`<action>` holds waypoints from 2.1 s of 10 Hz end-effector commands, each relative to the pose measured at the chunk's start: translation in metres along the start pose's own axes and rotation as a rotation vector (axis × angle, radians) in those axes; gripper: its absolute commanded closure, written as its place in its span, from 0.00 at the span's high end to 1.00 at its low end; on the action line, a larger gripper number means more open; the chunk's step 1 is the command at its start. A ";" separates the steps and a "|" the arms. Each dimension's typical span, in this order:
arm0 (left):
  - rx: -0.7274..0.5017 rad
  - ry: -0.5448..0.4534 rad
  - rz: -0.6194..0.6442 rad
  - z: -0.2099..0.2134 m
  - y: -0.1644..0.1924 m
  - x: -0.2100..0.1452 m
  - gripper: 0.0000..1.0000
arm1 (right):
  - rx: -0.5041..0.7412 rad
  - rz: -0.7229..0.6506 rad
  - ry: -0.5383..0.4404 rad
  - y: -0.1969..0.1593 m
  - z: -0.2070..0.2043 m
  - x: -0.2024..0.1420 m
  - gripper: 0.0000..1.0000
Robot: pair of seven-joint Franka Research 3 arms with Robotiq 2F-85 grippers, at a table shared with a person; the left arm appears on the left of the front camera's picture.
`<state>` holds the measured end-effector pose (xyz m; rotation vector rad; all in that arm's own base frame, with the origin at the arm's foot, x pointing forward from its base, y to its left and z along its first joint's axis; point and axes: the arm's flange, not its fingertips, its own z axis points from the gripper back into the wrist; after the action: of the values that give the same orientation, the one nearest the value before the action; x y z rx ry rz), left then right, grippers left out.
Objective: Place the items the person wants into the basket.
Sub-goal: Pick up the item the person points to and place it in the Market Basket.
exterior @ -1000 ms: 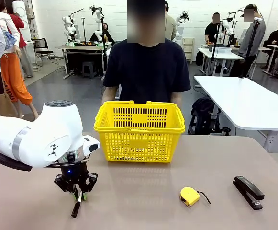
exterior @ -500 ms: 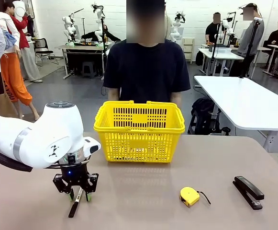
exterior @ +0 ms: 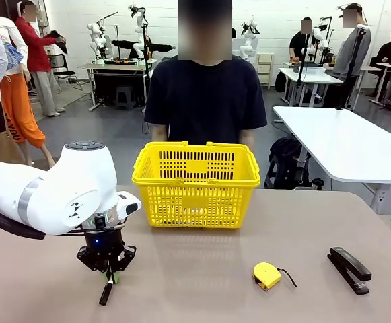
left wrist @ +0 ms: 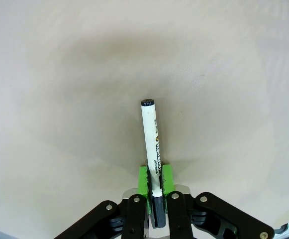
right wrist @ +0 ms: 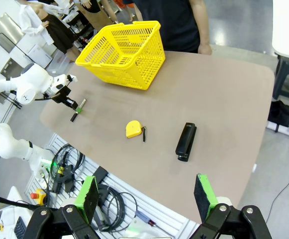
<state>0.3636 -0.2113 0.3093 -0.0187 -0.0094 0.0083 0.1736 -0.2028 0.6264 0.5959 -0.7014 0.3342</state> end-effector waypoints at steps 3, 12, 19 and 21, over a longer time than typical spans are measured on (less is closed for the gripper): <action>0.055 0.043 -0.082 0.022 -0.002 0.000 0.00 | 0.022 0.013 -0.008 -0.001 -0.002 0.000 1.00; 0.074 -0.145 -0.221 0.268 -0.013 -0.072 0.00 | 0.022 0.013 -0.008 -0.001 -0.002 0.000 1.00; 0.075 -0.141 -0.221 0.269 -0.014 -0.072 0.12 | 0.022 0.013 -0.008 -0.001 -0.002 0.000 1.00; 0.096 -0.070 -0.544 0.293 -0.045 -0.014 0.12 | 0.022 0.013 -0.008 -0.001 -0.002 0.000 1.00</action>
<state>0.3109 -0.2361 0.5845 0.0537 -0.1287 -0.3837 0.1735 -0.2028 0.6263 0.5960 -0.7012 0.3339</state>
